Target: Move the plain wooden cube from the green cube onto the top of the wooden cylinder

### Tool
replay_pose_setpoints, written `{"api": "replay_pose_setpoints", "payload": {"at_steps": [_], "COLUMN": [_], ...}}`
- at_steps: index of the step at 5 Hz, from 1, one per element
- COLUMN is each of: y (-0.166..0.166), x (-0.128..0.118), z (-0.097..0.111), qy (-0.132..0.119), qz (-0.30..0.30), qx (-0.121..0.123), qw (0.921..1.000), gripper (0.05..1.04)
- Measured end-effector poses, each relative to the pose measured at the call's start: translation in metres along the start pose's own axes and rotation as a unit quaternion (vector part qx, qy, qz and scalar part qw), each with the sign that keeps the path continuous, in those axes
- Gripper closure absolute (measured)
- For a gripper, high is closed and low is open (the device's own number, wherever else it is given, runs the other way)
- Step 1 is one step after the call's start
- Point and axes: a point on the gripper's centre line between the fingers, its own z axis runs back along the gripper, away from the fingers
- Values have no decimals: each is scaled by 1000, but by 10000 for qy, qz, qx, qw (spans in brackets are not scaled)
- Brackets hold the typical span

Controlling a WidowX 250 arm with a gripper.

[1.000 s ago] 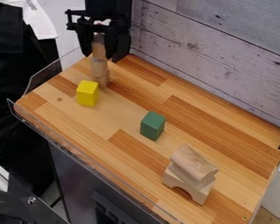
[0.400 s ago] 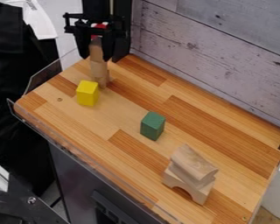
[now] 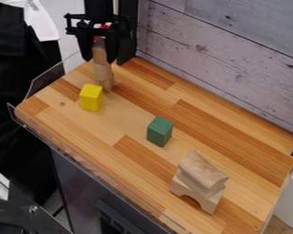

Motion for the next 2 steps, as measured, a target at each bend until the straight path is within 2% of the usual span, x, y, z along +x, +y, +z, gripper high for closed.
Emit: {"api": "replay_pose_setpoints", "payload": {"at_steps": [1, 2], "y": [0, 2], "x": [0, 2], "z": [0, 1], "qy": [15, 28], "qz": [22, 79], "qx": [-3, -2], "qw": [10000, 10000], "gripper": [521, 451]}}
